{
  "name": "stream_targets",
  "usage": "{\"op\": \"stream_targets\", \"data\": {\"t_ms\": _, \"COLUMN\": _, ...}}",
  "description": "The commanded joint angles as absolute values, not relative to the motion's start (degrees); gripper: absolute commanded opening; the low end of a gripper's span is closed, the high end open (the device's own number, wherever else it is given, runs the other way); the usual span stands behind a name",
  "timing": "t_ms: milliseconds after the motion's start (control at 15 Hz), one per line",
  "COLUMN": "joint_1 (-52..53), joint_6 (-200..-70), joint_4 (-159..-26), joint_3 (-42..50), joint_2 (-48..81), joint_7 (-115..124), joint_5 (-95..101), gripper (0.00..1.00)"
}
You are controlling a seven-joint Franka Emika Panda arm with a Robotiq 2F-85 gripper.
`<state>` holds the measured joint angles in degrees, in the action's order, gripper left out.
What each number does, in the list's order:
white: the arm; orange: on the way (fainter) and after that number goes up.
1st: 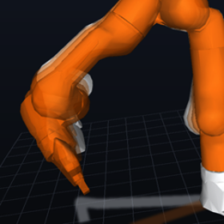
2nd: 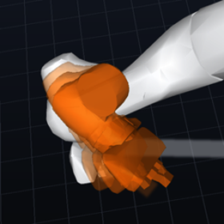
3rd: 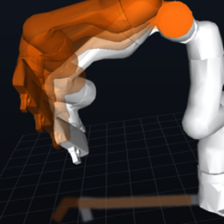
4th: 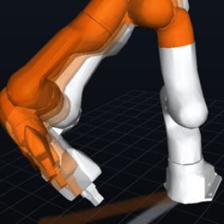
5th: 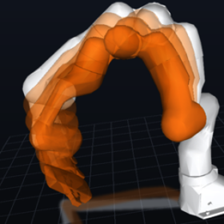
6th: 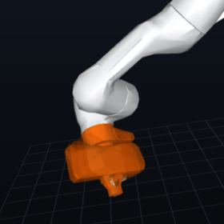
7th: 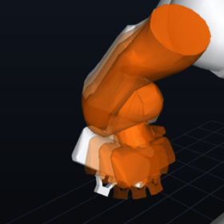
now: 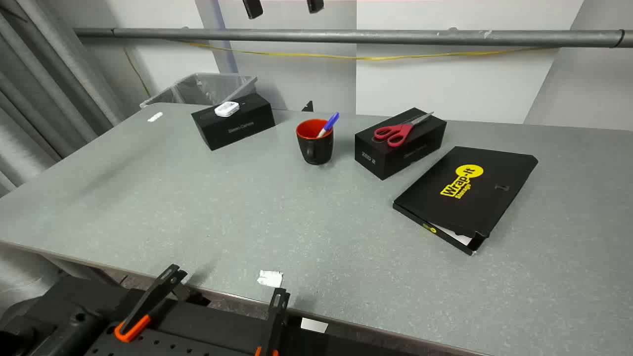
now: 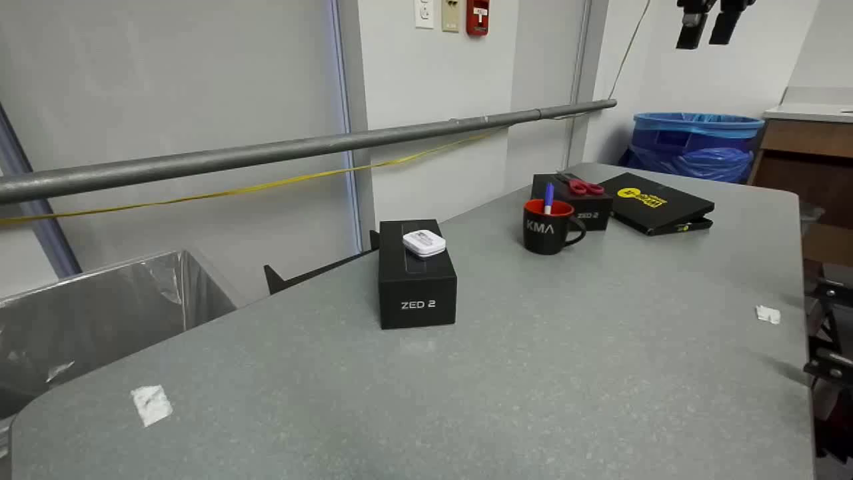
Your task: Take the pen out of the mug and put it on the table
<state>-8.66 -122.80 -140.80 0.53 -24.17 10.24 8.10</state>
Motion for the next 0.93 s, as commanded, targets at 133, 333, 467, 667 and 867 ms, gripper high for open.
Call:
{"op": "stream_targets", "data": {"t_ms": 133, "joint_1": -8.2, "joint_6": -122.6, "joint_4": -140.7, "joint_3": 1.0, "joint_2": -24.2, "joint_7": 10.4, "joint_5": 8.3, "gripper": 1.00}}
{"op": "stream_targets", "data": {"t_ms": 333, "joint_1": -8.2, "joint_6": -122.6, "joint_4": -140.7, "joint_3": 1.0, "joint_2": -24.2, "joint_7": 10.4, "joint_5": 8.3, "gripper": 1.00}}
{"op": "stream_targets", "data": {"t_ms": 467, "joint_1": -8.1, "joint_6": -123.5, "joint_4": -140.7, "joint_3": 0.9, "joint_2": -23.7, "joint_7": 10.6, "joint_5": 8.0, "gripper": 1.00}}
{"op": "stream_targets", "data": {"t_ms": 667, "joint_1": -7.5, "joint_6": -130.0, "joint_4": -138.5, "joint_3": -0.4, "joint_2": -15.1, "joint_7": 13.8, "joint_5": 7.9, "gripper": 1.00}}
{"op": "stream_targets", "data": {"t_ms": 867, "joint_1": -7.2, "joint_6": -136.8, "joint_4": -136.3, "joint_3": -1.5, "joint_2": -6.0, "joint_7": 18.0, "joint_5": 8.4, "gripper": 1.00}}
